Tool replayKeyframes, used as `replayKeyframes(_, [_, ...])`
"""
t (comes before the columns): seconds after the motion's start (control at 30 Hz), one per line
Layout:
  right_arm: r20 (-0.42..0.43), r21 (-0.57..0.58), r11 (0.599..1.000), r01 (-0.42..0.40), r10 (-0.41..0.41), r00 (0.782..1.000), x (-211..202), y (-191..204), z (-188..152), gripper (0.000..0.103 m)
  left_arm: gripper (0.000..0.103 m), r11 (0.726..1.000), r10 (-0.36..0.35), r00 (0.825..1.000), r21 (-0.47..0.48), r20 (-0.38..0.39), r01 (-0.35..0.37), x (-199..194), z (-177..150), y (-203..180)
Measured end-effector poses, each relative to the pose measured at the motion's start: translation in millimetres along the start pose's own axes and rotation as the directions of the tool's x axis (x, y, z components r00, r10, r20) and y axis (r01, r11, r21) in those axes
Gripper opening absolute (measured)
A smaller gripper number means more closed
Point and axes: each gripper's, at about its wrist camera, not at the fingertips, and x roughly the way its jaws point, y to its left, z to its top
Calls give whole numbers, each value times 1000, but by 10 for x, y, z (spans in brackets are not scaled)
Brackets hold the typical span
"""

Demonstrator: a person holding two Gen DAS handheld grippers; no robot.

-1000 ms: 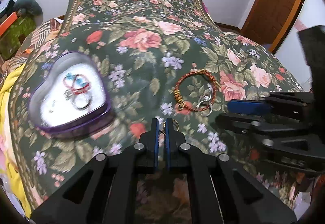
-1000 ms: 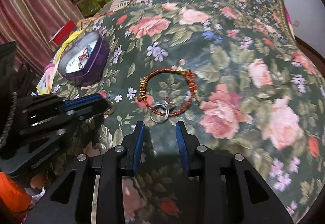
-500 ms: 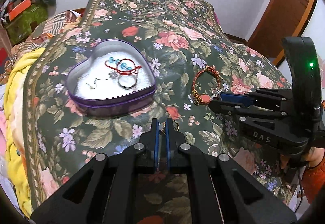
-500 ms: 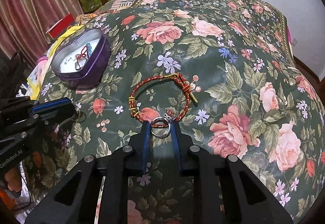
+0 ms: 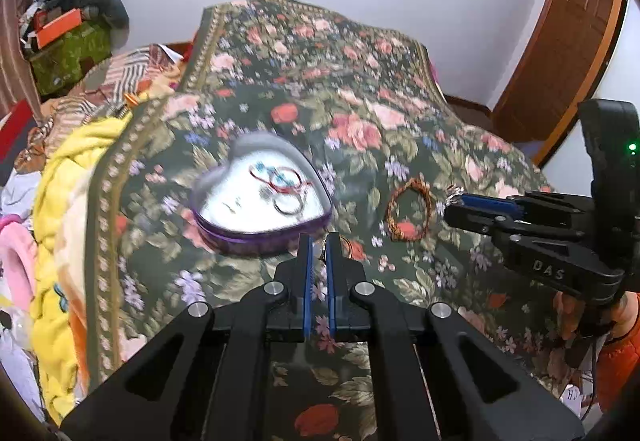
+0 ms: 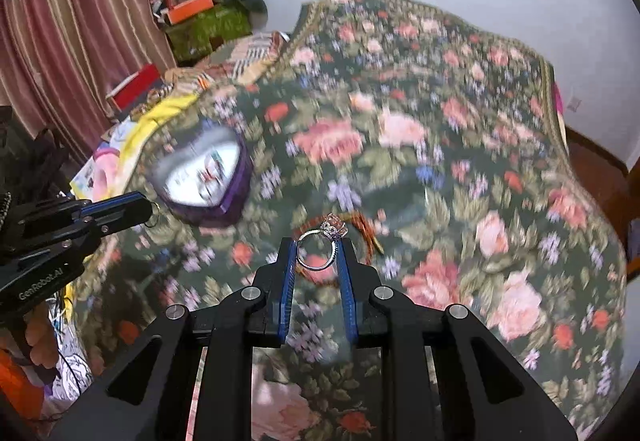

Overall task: Organize jewelry
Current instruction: 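Close the right gripper on the silver rings, then carry the silver rings with the right gripper over the heart tin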

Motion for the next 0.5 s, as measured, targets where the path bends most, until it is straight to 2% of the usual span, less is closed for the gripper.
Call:
replayKeyframes(0.23, [67, -14, 999, -53, 54, 996, -37, 308, 184, 19, 4, 999, 36, 997, -28, 73, -34, -267, 151, 165])
replayKeyframes(0.5, [47, -38, 991, -129, 131, 990, 186, 647, 216, 19, 4, 995, 82, 990, -63, 114, -75, -449, 211, 361])
